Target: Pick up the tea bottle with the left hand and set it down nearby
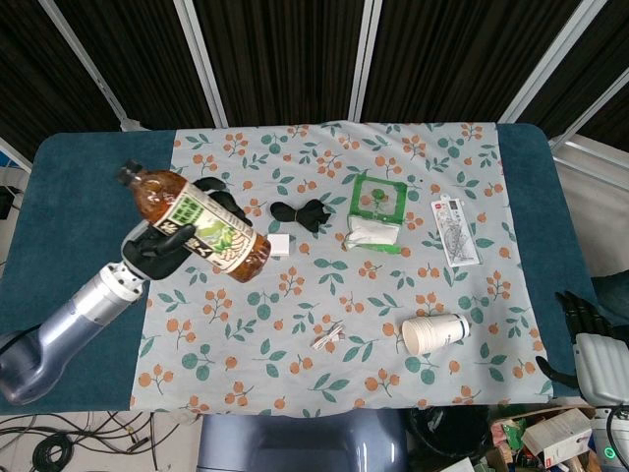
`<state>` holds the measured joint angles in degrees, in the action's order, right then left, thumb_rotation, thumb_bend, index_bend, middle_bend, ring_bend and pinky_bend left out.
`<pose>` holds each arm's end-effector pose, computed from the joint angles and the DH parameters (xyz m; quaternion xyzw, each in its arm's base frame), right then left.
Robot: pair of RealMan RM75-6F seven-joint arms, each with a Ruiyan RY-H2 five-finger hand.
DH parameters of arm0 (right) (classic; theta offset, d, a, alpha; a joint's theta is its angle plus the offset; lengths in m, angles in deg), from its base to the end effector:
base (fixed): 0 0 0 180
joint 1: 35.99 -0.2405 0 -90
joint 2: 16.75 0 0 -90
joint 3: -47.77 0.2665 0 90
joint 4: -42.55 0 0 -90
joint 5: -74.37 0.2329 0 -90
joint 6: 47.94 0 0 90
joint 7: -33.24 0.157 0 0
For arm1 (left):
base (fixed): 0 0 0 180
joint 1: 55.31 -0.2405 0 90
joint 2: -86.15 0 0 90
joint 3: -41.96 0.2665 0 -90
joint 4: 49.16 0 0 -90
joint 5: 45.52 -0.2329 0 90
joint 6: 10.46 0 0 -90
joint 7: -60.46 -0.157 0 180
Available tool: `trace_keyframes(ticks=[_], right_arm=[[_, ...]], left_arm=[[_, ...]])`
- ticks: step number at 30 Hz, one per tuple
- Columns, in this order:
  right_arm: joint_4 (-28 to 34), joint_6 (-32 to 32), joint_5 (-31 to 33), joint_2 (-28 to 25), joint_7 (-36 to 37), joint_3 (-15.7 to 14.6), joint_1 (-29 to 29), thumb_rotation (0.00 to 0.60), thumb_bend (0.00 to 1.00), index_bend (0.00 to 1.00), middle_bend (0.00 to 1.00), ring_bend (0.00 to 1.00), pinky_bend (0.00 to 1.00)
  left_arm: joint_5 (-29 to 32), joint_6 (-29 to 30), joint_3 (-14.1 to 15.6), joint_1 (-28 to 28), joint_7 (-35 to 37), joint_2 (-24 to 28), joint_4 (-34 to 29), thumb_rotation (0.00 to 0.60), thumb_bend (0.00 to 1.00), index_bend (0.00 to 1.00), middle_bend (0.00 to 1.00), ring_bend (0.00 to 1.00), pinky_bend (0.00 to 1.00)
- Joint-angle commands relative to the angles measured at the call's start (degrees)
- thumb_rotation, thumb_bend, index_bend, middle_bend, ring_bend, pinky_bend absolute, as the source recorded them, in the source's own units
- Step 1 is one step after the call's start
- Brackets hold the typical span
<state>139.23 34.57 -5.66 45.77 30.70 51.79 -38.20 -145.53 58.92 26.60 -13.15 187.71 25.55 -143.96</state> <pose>-0.3395 -0.1840 0.1463 0.5591 -0.4329 0.3523 0.6132 -0.0818 0.3642 0.1409 0.2587 0.7179 0.5611 0.3207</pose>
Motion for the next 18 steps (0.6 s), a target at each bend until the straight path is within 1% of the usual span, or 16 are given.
trace_keyframes(ticks=[1,4,7,9,10,12,15,18], right_arm=[[-0.02,-0.06,-0.02,-0.01,0.03,0.0,-0.04,0.6,0.13,0.0,0.05,0.06,0.15],[0.0,-0.07,-0.14,-0.01,0.0,-0.05,-0.05,0.6,0.13,0.0,0.05,0.06,0.15],[0.06,-0.05,-0.25,0.0,-0.08,-0.13,-0.03,0.6,0.13,0.0,0.05,0.06,0.15],[0.08,-0.02,-0.23,-0.02,-0.08,-0.14,0.0,0.6,0.13,0.0,0.05,0.06,0.15],[0.1,0.0,-0.19,-0.04,-0.06,-0.12,0.01,0.6,0.13,0.0,0.05,0.06,0.15],[0.08,-0.02,-0.1,-0.07,-0.02,-0.1,0.03,0.6,0.13,0.0,0.05,0.06,0.15],[0.06,-0.19,0.03,-0.1,0.08,-0.09,-0.02,0.6,0.13,0.0,0.04,0.06,0.15],[0.03,-0.25,0.02,-0.1,0.12,-0.09,-0.04,0.6,0.13,0.0,0.05,0.06,0.15]], left_arm=[[-4.84,4.76,2.58,-1.29,3.92,0.13,7.01,0.6,0.58,0.29,0.36,0.29,0.56],[-7.07,1.29,5.63,0.13,-3.59,-1.55,9.81,0.6,0.58,0.3,0.36,0.29,0.56],[-7.66,-4.13,8.22,1.54,-15.67,-3.89,11.1,0.6,0.58,0.3,0.36,0.29,0.56],[-7.26,-6.65,9.04,1.94,-22.55,-5.23,11.77,0.6,0.58,0.3,0.36,0.29,0.56],[-6.62,-8.44,9.41,2.13,-27.85,-6.31,12.23,0.6,0.58,0.3,0.36,0.29,0.56],[-5.63,-10.56,9.67,2.25,-35.51,-7.72,13.01,0.6,0.58,0.31,0.36,0.29,0.56],[-2.4,-14.07,9.17,1.92,-52.69,-11.11,14.76,0.6,0.58,0.31,0.36,0.29,0.56],[0.01,-15.96,8.86,1.52,-65.95,-13.46,15.43,0.6,0.58,0.31,0.36,0.29,0.57]])
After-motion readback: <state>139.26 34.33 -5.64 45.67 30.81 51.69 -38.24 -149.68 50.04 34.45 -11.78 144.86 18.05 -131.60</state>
